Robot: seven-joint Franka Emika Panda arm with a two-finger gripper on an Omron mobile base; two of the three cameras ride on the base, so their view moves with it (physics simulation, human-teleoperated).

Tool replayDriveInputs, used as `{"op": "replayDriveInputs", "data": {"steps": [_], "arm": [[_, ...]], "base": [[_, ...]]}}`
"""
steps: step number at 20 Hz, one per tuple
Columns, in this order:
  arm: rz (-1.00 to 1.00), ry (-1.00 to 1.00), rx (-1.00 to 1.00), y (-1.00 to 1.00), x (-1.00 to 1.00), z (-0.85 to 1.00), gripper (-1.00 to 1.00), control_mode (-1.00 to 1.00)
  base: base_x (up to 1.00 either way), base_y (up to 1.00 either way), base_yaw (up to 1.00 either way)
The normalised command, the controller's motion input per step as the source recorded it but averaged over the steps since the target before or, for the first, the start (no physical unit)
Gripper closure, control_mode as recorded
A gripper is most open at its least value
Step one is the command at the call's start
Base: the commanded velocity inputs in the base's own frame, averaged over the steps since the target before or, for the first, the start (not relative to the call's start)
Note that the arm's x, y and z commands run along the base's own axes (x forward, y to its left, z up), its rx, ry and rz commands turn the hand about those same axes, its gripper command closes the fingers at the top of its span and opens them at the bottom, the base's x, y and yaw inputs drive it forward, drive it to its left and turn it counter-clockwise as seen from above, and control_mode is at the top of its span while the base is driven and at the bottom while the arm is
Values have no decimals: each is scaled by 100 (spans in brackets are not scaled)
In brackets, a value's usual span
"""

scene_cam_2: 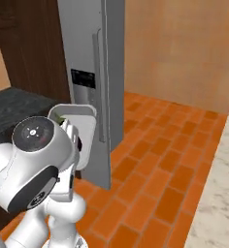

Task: Take the meat container that has the shrimp and place it on the second highest rack of the freezer. Then take the vegetable container that has the eggplant and lemon and place it on the highest rack of the freezer.

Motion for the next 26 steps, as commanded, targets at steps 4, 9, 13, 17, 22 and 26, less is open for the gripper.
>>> {"op": "replayDriveInputs", "data": {"steps": [4,9,13,17,22,26], "arm": [[0,0,0,0,0,0,100,100],[0,0,0,0,0,0,100,100],[0,0,0,0,0,0,100,100],[0,0,0,0,0,0,100,100],[0,0,0,0,0,0,100,100],[0,0,0,0,0,0,100,100]], "base": [[12,0,-45],[90,2,-24],[100,0,-15],[100,0,-10],[96,0,-8],[97,-12,-5]]}}
